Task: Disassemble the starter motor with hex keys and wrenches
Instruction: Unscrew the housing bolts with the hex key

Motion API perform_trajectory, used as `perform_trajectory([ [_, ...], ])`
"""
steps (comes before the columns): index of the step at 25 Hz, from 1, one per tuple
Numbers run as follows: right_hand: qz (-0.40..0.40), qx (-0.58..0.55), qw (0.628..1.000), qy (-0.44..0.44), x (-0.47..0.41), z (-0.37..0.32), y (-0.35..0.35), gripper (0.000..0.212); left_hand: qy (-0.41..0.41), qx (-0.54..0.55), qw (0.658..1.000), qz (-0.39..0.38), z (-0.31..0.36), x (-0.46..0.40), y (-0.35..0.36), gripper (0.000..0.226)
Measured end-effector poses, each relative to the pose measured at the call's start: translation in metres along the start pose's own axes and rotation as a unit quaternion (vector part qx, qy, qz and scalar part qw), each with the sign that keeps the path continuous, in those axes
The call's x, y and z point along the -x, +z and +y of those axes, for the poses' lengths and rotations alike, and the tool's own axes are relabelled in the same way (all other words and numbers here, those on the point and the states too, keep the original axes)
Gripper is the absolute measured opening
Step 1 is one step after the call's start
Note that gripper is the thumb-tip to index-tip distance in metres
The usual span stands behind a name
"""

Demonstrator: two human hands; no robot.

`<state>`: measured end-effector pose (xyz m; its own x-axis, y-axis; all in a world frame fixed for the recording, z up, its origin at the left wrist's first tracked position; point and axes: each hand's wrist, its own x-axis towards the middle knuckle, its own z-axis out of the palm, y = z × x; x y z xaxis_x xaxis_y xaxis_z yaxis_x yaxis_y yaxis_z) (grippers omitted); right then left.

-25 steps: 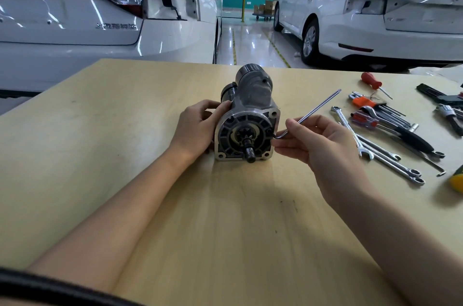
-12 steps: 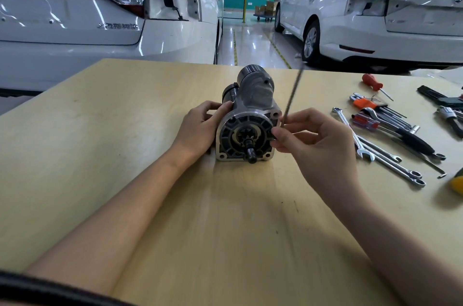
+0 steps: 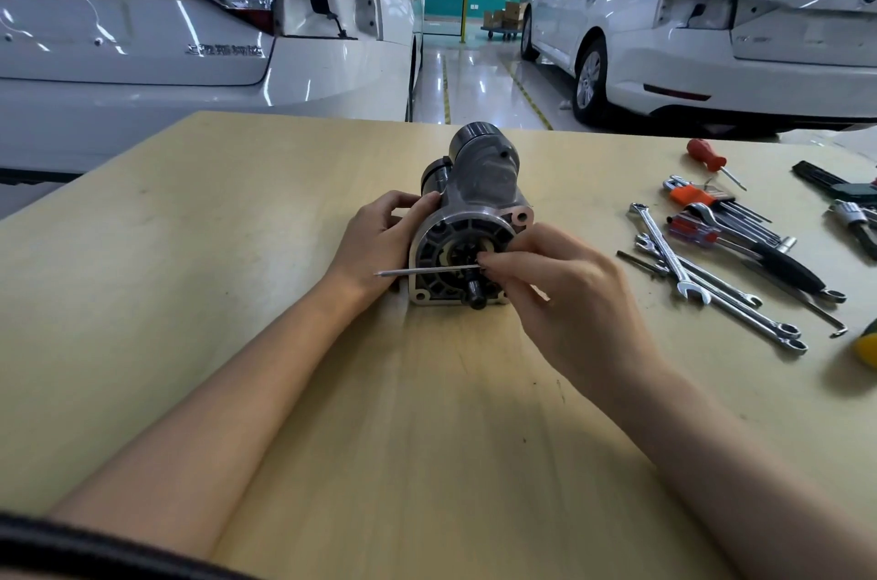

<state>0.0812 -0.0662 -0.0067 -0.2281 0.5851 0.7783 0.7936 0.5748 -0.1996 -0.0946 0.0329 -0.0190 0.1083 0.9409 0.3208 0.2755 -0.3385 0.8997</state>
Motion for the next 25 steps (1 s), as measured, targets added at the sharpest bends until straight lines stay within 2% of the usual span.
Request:
perform_trajectory([
  [2, 0.04, -0.062, 0.995, 0.063, -0.002, -0.002, -0.003, 0.011, -0.006, 0.0, 1.0, -0.002, 0.0, 0.0, 0.0, 0.029],
  [3, 0.062, -0.122, 0.982, 0.127, -0.003, -0.003, -0.006, 0.014, -0.011, 0.001, 1.0, -0.002, -0.001, 0.0, 0.0, 0.03],
  [5, 0.098, -0.286, 0.911, 0.28, -0.009, 0.001, -0.014, 0.018, -0.017, 0.005, 1.0, 0.003, -0.001, 0.0, 0.001, 0.03],
  [7, 0.116, -0.39, 0.83, 0.381, -0.013, 0.006, -0.023, 0.011, -0.016, 0.006, 1.0, 0.003, -0.001, 0.0, 0.001, 0.03],
  [9, 0.109, -0.441, 0.779, 0.433, -0.014, 0.009, -0.027, 0.009, -0.017, 0.007, 1.0, 0.002, -0.001, 0.0, 0.001, 0.03],
  [15, 0.064, -0.517, 0.677, 0.519, -0.014, 0.008, -0.02, 0.013, -0.013, 0.004, 1.0, 0.0, -0.001, 0.0, 0.001, 0.031],
  [17, 0.059, -0.526, 0.666, 0.526, -0.014, 0.01, -0.019, 0.013, -0.013, 0.002, 1.0, 0.001, -0.001, -0.001, 0.0, 0.032],
  [25, 0.05, -0.529, 0.667, 0.523, -0.013, 0.01, -0.018, 0.012, -0.014, -0.002, 1.0, -0.002, -0.003, -0.002, 0.0, 0.034],
])
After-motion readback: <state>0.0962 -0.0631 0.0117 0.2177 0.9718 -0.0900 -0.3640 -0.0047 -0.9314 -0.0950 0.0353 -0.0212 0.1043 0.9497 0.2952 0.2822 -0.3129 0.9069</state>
